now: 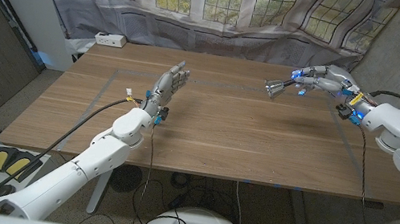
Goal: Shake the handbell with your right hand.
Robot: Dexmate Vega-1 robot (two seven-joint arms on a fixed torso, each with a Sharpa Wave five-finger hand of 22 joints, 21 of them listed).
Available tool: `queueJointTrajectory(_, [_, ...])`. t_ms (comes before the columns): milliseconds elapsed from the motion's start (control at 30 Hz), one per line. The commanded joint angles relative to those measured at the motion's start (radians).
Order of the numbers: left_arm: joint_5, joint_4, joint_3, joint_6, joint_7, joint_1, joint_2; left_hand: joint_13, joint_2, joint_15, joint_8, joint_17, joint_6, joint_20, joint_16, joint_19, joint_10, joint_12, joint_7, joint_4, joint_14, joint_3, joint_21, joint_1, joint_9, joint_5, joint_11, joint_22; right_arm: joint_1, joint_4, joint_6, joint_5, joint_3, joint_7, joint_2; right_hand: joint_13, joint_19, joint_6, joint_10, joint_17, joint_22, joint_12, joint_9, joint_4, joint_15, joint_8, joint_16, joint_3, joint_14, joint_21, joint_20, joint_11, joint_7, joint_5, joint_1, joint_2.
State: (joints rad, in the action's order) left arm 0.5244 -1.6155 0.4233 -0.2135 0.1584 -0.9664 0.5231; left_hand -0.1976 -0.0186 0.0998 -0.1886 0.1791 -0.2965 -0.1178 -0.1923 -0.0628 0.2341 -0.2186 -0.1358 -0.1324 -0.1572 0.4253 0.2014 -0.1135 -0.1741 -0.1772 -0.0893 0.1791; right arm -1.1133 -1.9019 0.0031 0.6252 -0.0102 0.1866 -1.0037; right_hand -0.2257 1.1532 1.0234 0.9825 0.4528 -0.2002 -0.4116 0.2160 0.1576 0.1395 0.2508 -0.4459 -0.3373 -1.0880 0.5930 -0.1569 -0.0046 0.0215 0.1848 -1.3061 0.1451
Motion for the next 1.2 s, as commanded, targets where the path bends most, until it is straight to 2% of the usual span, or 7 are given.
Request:
queueJointTrajectory(33, [0.000,0.015,0.011,0.008,-0.010,0.017,-0.006,-0.004,-0.001,0.000,-0.001,0.001,-0.008,0.001,0.002,-0.001,0.009,0.001,0.005,-0.003,-0.008,0.006,-0.001,-0.011,-0.006,0.001,0.000,0.003,-0.041,-0.070,-0.010,-0.266,0.001,-0.113,-0.150,-0.006,-0.009,0.006,0.044,0.004,0.000,-0.010,0.005,-0.006,0.024,-0.003,0.007,0.000,-0.033,0.009,-0.004,0.035,0.001,0.007,-0.022,0.011])
queueJointTrajectory(433, [0.002,0.019,0.011,0.005,-0.012,0.016,-0.007,-0.004,-0.002,0.000,0.000,0.001,-0.007,0.000,0.002,0.000,0.009,0.002,0.005,-0.002,-0.009,0.006,-0.002,-0.012,-0.006,0.001,0.001,0.003,-0.054,-0.209,-0.216,-0.640,-0.017,-0.158,-0.356,-0.007,-0.017,0.005,0.044,0.009,0.000,-0.010,0.006,-0.008,0.023,-0.005,0.010,0.002,-0.030,0.016,-0.002,0.036,-0.002,0.008,-0.019,0.011])
queueJointTrajectory(767, [0.008,0.020,0.006,0.000,-0.015,0.010,-0.004,-0.004,-0.002,0.000,-0.001,0.001,-0.009,0.000,0.003,0.001,0.010,0.001,0.005,-0.002,-0.007,0.006,-0.002,-0.012,-0.006,0.001,-0.002,0.003,0.041,-0.319,-0.426,-1.002,-0.165,-0.124,-0.463,-0.008,-0.021,0.009,0.045,0.013,0.000,-0.010,0.006,-0.012,0.028,-0.005,0.013,0.005,-0.028,0.024,-0.004,0.029,-0.005,0.008,-0.014,0.012])
queueJointTrajectory(867, [0.011,0.023,0.004,-0.003,-0.016,0.008,-0.003,-0.004,-0.002,0.000,-0.001,0.001,-0.010,0.000,0.003,0.001,0.010,0.002,0.004,-0.002,-0.008,0.006,-0.002,-0.012,-0.006,0.001,-0.005,0.003,0.096,-0.356,-0.494,-1.202,-0.249,-0.054,-0.470,-0.008,-0.022,0.007,0.044,0.015,0.000,-0.009,0.007,-0.013,0.031,-0.007,0.013,0.006,-0.029,0.027,-0.006,0.028,-0.009,0.008,-0.012,0.012])
queueJointTrajectory(900, [0.011,0.023,0.004,-0.003,-0.016,0.008,-0.003,-0.004,-0.002,0.001,-0.001,0.001,-0.009,0.000,0.003,0.001,0.010,0.002,0.004,-0.002,-0.008,0.006,-0.002,-0.012,-0.006,0.001,-0.003,0.003,0.097,-0.357,-0.498,-1.210,-0.250,-0.048,-0.466,-0.007,-0.022,0.007,0.045,0.015,0.001,-0.009,0.007,-0.013,0.032,-0.007,0.014,0.007,-0.028,0.028,-0.007,0.025,-0.008,0.008,-0.011,0.012])
queueJointTrajectory(967, [0.013,0.027,0.004,-0.005,-0.020,0.008,-0.004,-0.004,-0.002,0.000,0.000,0.001,-0.009,0.001,0.003,0.001,0.011,0.002,0.003,-0.002,-0.007,0.006,-0.002,-0.012,-0.006,0.001,0.002,0.003,0.125,-0.367,-0.510,-1.309,-0.286,0.003,-0.463,-0.007,-0.024,0.009,0.043,0.016,0.001,-0.007,0.007,-0.014,0.037,-0.006,0.015,0.007,-0.029,0.030,-0.009,0.025,-0.013,0.008,-0.010,0.012])
queueJointTrajectory(1200, [0.021,0.040,0.005,-0.011,-0.032,0.012,-0.007,-0.004,-0.003,0.000,-0.001,0.001,-0.011,0.000,0.003,0.001,0.011,0.002,0.004,-0.002,-0.008,0.006,-0.002,-0.012,-0.006,0.001,-0.001,0.003,0.196,-0.372,-0.470,-1.582,-0.356,0.194,-0.433,-0.006,-0.025,0.011,0.043,0.020,0.001,-0.006,0.007,-0.015,0.045,-0.006,0.016,0.008,-0.030,0.037,-0.015,0.020,-0.022,0.008,-0.007,0.012])
